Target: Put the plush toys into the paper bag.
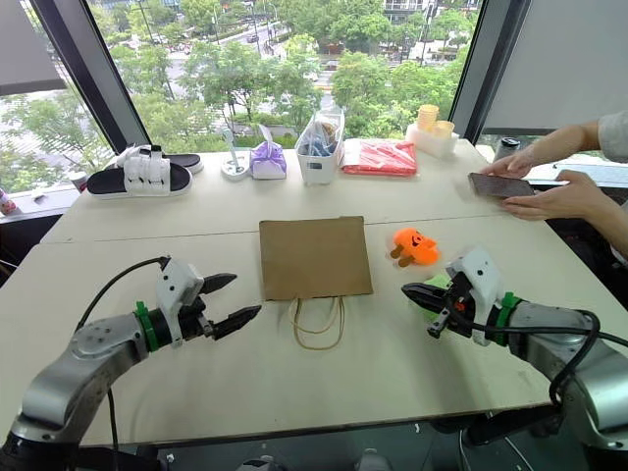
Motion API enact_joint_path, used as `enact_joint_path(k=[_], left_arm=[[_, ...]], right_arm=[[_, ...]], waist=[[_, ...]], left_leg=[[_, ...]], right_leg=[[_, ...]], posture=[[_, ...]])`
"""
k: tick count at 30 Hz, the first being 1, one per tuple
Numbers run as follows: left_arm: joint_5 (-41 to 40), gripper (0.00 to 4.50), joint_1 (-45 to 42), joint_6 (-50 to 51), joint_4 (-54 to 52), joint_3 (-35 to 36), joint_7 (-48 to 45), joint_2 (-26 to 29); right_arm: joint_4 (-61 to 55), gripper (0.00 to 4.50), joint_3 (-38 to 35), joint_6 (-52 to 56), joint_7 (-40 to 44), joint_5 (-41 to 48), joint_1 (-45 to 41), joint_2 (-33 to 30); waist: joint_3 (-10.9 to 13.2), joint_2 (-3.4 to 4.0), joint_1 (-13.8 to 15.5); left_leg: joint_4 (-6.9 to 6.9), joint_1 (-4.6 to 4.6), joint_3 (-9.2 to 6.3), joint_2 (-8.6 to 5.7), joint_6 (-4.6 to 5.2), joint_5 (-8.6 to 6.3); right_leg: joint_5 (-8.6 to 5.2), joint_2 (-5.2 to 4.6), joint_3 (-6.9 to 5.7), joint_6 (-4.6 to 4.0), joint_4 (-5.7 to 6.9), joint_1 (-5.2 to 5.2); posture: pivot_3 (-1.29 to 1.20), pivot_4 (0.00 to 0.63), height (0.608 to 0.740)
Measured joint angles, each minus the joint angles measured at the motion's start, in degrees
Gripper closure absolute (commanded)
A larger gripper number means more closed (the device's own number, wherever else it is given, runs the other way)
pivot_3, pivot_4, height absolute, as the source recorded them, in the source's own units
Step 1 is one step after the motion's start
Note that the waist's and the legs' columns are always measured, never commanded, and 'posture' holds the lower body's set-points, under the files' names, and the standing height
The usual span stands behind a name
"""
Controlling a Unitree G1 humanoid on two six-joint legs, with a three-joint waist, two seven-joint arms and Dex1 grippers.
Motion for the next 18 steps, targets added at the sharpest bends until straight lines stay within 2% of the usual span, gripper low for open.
enact_joint_path(k=[6, 18], left_arm=[[-0.94, 0.04, -3.99, -0.75, 2.86, -0.14, -5.44, 2.76], [-0.86, 0.04, -6.89, -1.06, 5.12, -1.08, -11.18, 4.64]], right_arm=[[0.71, 4.50, -1.23, 0.37, 2.32, 0.56, -0.03, -3.15], [0.39, 4.50, -1.97, 0.97, 1.21, 1.18, -0.34, -3.06]], waist=[[0.01, -0.01, 0.05], [0.02, -0.02, -0.01]], left_leg=[[0.02, 0.00, 0.00, 0.00, 0.00, 0.00], [0.01, 0.00, 0.00, 0.01, 0.00, 0.00]], right_leg=[[0.00, -0.01, 0.00, -0.02, 0.00, 0.00], [0.02, -0.01, 0.00, 0.02, 0.01, -0.01]], posture=[[0.00, 0.150, 0.740], [0.00, 0.150, 0.740]])
